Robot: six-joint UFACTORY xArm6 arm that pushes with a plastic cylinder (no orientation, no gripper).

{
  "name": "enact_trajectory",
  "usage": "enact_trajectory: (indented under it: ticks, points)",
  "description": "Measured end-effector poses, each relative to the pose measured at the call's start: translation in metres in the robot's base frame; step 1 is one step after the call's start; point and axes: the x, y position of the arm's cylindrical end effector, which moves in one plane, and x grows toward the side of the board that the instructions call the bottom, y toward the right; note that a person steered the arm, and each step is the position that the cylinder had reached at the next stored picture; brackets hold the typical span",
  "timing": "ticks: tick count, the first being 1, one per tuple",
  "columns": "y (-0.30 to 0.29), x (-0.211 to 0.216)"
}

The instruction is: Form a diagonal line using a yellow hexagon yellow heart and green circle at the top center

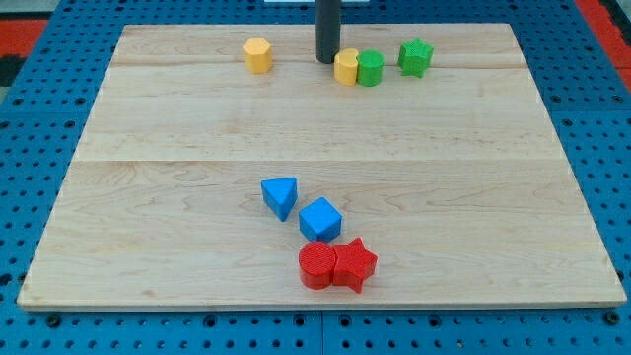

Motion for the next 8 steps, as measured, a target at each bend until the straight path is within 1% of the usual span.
enact_trajectory:
  ticks: [2, 3, 4, 5, 6, 7, 8]
  points:
    - [-0.012, -0.002]
    - [-0.012, -0.011]
    - [0.015, -0.01]
    - [0.046, 0.015]
    - [0.046, 0.043]
    - [0.024, 0.043]
    - [0.023, 0.022]
